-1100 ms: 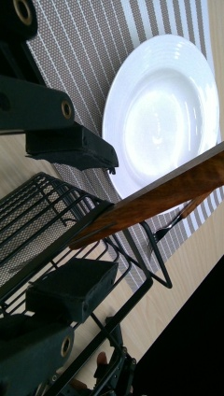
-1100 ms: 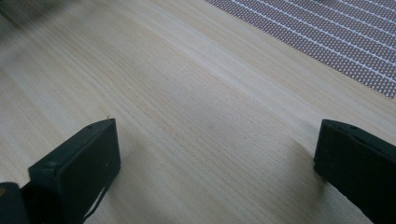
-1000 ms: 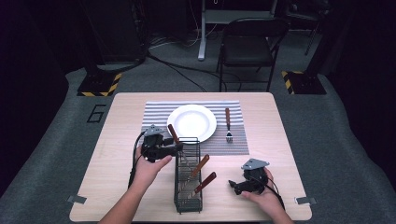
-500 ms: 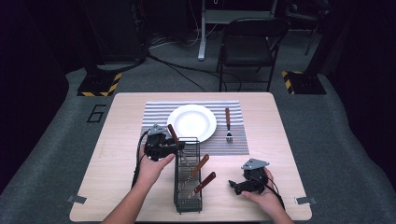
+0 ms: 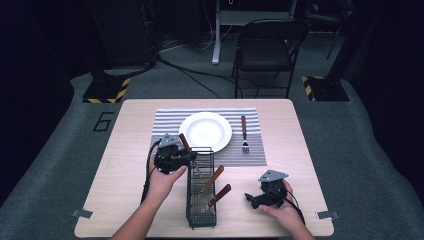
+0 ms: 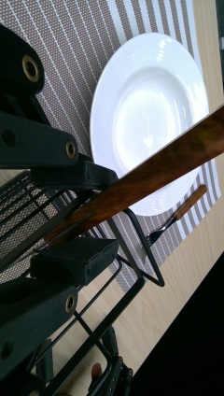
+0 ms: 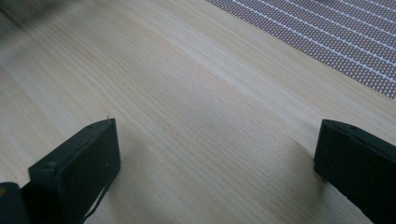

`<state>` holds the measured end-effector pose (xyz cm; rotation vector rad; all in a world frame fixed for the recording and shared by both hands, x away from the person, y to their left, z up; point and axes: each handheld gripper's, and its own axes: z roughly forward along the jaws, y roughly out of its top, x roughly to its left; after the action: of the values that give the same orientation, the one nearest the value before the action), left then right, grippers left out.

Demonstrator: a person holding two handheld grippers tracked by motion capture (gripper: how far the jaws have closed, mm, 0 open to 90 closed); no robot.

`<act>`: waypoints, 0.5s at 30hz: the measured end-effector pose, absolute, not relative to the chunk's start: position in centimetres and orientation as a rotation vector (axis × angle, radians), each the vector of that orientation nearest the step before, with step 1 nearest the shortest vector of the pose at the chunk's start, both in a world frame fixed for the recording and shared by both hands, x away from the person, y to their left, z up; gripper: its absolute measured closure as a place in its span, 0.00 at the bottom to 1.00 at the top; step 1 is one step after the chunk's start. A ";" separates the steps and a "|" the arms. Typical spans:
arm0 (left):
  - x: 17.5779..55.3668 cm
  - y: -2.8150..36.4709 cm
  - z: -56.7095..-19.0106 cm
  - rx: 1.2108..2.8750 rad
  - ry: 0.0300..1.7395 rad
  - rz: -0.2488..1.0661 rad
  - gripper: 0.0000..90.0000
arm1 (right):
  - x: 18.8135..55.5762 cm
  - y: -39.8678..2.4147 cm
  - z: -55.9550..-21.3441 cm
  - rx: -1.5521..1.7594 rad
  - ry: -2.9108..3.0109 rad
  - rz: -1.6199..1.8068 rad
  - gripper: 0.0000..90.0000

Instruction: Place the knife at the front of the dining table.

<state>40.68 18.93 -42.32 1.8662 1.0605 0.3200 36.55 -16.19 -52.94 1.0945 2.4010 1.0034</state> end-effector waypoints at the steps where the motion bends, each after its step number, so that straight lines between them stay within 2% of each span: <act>1: 40.6 18.9 -42.3 1.860 1.063 0.326 0.72 | 36.6 -16.2 -52.9 1.096 2.400 1.004 0.00; 15: 40.0 19.6 -42.0 1.837 1.080 0.341 0.73 | 36.6 -16.2 -52.9 1.094 2.402 1.003 0.00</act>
<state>39.95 19.59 -42.02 1.8373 1.0797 0.3406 36.55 -16.20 -52.94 1.0943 2.4018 1.0035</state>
